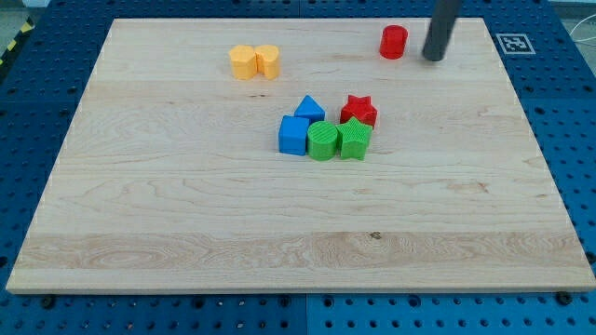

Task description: Slide the red circle to the right side of the yellow heart

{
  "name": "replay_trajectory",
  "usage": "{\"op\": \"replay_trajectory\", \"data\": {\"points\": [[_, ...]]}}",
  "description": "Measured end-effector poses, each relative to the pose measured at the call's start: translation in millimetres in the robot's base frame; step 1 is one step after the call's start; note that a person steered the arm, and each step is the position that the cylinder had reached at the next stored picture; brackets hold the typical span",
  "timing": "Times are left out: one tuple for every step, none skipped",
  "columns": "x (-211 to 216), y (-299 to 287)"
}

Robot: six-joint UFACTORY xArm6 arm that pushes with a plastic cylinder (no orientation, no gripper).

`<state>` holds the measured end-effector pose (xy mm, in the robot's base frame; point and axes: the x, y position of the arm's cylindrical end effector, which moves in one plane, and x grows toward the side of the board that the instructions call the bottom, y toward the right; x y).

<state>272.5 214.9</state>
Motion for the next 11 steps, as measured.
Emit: {"op": "replay_trajectory", "data": {"points": [[-37, 4], [-43, -28], [-24, -53], [2, -79], [31, -105], [10, -121], [-1, -154], [-2, -185], [-11, -207], [-7, -226], [13, -218]]}}
